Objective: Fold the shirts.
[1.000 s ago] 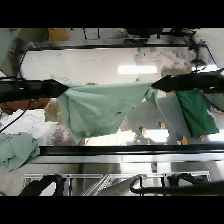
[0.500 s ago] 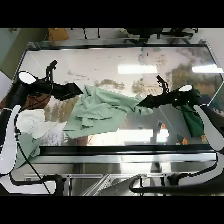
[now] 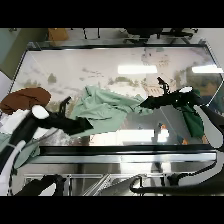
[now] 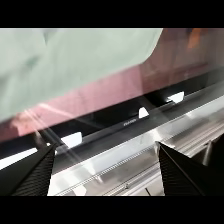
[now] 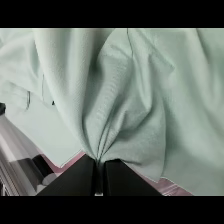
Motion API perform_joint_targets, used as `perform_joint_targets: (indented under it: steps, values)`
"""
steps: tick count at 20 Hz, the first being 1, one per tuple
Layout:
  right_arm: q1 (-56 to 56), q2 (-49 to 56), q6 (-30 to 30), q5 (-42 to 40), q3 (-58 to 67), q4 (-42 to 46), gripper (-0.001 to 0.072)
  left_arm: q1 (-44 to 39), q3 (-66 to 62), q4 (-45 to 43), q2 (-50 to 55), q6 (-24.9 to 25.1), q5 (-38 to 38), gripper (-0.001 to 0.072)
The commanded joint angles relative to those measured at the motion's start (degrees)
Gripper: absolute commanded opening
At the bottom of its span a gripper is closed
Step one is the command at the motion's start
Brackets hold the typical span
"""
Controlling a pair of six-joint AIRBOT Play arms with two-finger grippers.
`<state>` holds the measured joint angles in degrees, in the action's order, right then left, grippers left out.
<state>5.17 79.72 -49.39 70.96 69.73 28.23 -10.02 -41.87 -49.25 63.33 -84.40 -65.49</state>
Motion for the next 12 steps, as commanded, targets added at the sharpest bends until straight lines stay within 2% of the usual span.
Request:
perform_joint_targets:
  steps: [1, 3, 5, 9, 10, 12]
  values:
    - [0.0, 0.1, 0.2, 0.0, 0.0, 0.0, 0.0031, -11.3, 15.3, 0.8, -7.0, -9.8, 22.5, 0.0695]
    - [0.0, 0.1, 1.2, 0.0, 0.0, 0.0, 0.0031, -15.6, 18.8, 5.1, -7.1, -11.6, 34.7, 0.0695]
    - [0.0, 0.0, 1.3, 0.0, 0.0, 0.0, 0.0031, -18.3, 20.6, 10.1, -5.0, -11.7, 43.6, 0.0695]
    - [0.0, 0.0, 2.5, 0.0, 0.0, 0.0, 0.0031, -21.1, 19.4, 13.4, 2.6, -11.7, 53.8, 0.0694]
    - [0.0, 0.0, 3.1, 0.0, 0.0, -0.3, 0.0031, -21.2, 18.1, 13.3, 4.8, -11.7, 54.7, 0.0656]
    - [0.0, 0.0, 3.2, 0.2, 0.0, -1.2, 0.0031, -21.2, 14.9, 12.7, 8.8, -11.6, 55.3, 0.0294]
